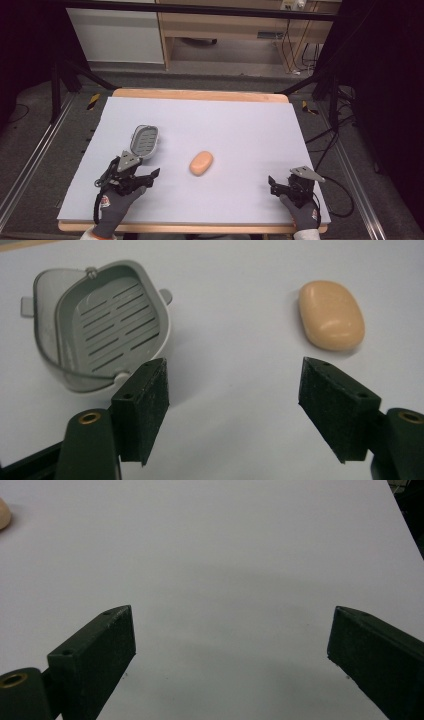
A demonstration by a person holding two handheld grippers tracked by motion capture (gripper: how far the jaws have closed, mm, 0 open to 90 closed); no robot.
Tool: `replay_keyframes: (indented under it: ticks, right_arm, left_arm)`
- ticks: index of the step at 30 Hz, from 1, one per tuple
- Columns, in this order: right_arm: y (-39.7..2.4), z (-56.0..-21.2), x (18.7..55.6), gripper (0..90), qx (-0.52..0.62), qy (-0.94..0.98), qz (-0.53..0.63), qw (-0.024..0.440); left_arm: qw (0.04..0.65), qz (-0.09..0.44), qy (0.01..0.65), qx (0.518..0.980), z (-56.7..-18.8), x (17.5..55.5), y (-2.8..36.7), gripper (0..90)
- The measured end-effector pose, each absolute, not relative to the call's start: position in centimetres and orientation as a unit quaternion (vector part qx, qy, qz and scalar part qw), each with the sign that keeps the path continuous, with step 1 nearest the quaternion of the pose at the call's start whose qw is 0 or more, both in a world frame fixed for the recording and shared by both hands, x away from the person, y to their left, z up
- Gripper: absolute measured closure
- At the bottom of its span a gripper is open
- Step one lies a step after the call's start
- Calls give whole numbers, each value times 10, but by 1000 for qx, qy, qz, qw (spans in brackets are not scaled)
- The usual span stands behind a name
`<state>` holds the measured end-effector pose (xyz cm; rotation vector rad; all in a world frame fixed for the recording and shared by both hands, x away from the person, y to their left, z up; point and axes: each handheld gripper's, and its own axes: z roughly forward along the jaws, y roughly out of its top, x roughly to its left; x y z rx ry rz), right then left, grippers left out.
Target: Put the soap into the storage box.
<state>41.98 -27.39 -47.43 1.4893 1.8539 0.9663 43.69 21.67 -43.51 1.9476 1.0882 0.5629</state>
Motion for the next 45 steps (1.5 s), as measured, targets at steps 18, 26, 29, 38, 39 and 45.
replay_keyframes:
  ticks: [18, 26, 29, 38, 39, 45]
  right_arm:
    - [-273, -474, 421, 53, 559, 692, 357, 284]
    - [-273, -474, 421, 53, 560, 692, 358, 282]
    - [-273, -474, 421, 53, 559, 693, 357, 282]
    - [-273, -474, 422, 53, 558, 694, 357, 281]
    - [-273, -474, 422, 53, 558, 694, 357, 281]
    - [-272, -474, 422, 53, 560, 694, 357, 279]
  left_arm:
    - [430, 211, 411, 776, -413, 456, 176, 255]
    - [428, 202, 405, 782, -413, 466, 158, 252]
    - [426, 200, 401, 786, -414, 470, 151, 250]
    - [411, 194, 389, 802, -420, 478, 133, 246]
    - [411, 194, 389, 802, -420, 478, 133, 246]
    - [407, 187, 389, 805, -423, 483, 124, 241]
